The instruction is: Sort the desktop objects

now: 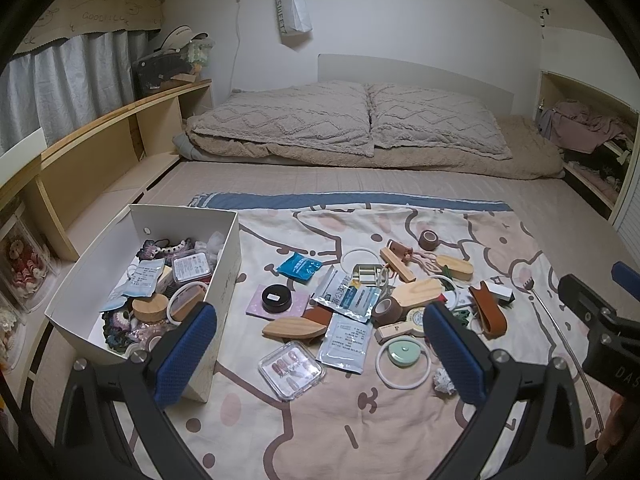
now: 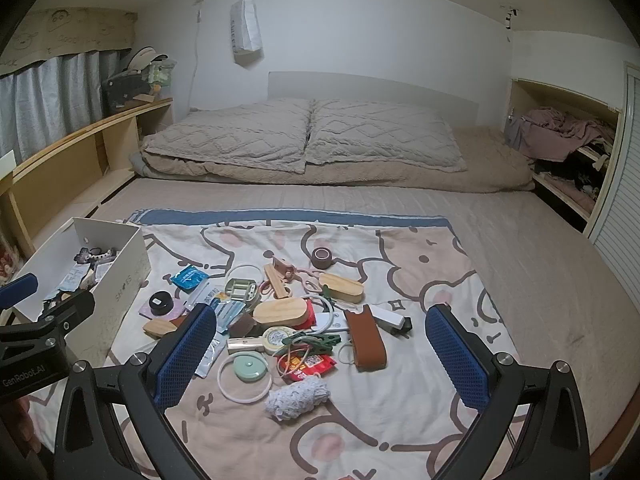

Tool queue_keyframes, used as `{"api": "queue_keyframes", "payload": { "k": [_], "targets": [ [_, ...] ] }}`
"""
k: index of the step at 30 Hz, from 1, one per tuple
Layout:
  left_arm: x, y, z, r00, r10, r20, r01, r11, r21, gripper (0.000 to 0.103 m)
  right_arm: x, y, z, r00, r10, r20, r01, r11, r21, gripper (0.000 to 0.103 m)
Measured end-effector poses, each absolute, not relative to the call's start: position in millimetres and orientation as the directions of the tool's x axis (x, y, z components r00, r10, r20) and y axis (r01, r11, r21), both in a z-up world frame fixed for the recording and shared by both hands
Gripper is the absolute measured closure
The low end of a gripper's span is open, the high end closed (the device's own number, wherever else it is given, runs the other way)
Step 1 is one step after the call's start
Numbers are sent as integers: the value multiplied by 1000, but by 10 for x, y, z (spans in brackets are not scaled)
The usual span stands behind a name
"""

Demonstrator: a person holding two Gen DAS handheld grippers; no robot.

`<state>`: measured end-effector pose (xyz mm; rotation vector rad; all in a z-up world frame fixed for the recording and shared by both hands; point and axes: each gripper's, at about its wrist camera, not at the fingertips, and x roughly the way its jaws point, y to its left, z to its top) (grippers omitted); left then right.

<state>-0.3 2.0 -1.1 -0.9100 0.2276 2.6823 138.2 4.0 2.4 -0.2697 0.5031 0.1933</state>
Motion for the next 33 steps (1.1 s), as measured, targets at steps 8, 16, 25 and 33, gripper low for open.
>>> {"api": "queue_keyframes", "payload": {
  "k": [8, 16, 25, 33],
  "targets": [
    [-4, 21, -5, -741, 270, -615, -378, -924, 49, 0, 1384, 39, 33, 862, 96, -497, -226, 952, -207, 0],
    [28, 4, 13, -732, 315, -604, -427, -903, 46, 0, 1297, 117, 1, 869, 88, -486, -212, 955, -206, 0],
    [162, -48, 247, -748, 369, -552, -482, -873, 69, 0, 1129, 103, 143, 885, 114, -451, -220, 957, -190, 0],
    [217, -214, 583, -774, 415, -478, -505, -860, 72, 0, 935, 50, 349, 910, 113, -399, -207, 957, -201, 0]
  ]
}}
